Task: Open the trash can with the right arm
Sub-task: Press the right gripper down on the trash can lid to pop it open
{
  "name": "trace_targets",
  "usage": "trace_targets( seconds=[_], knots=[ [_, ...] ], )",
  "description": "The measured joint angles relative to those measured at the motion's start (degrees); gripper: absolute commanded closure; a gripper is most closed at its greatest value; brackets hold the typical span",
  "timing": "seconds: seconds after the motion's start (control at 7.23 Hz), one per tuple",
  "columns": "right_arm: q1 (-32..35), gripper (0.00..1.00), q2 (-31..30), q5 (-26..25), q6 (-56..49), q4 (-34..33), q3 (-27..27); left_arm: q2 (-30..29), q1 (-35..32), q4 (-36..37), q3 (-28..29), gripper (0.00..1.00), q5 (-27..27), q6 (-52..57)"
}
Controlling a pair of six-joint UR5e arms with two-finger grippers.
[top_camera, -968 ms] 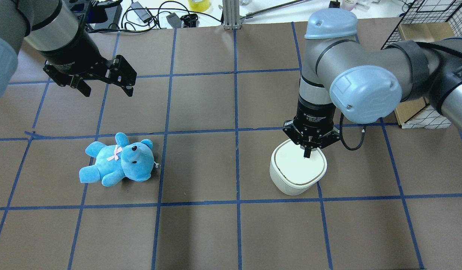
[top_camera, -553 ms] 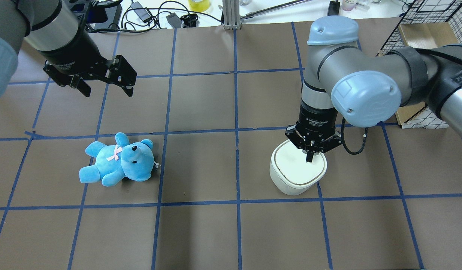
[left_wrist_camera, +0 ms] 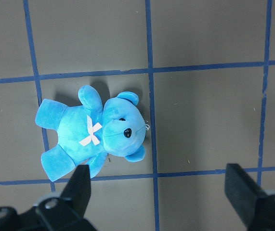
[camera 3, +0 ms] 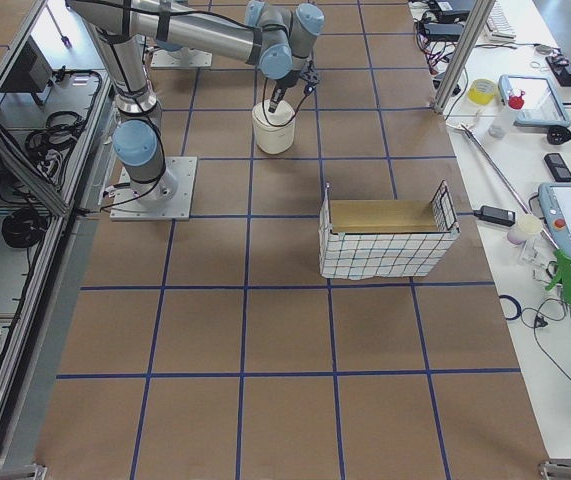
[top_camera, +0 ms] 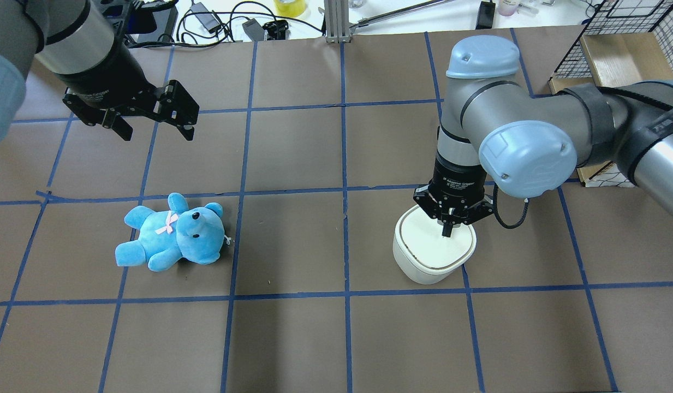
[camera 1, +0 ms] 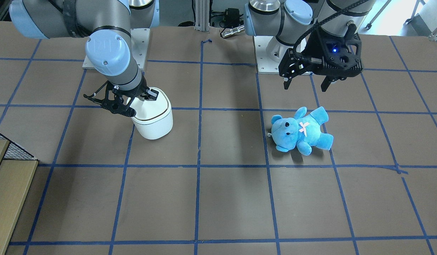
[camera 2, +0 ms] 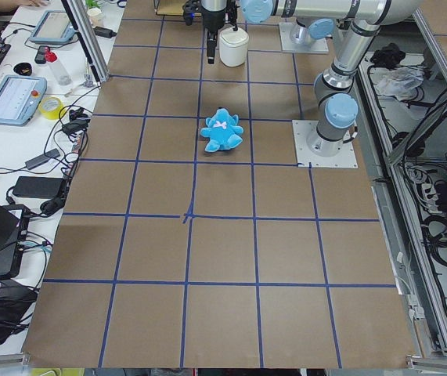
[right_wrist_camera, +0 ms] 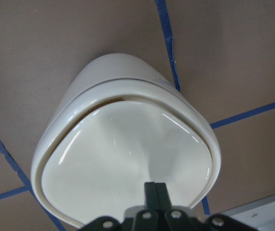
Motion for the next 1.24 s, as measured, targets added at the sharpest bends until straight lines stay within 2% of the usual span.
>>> trace_targets(
  seconds=[0.69,1.24],
  knots=[
    [0.0,1.0,0.2,-0.4,0.4,-3.9,2.2,0.0,0.0,0.0,0.0,0.0,0.0,0.0],
    [0.0,1.0,-0.4,0.2,1.1,-1.3,-0.5,0.0,0.0,0.0,0.0,0.0,0.0,0.0]
  ],
)
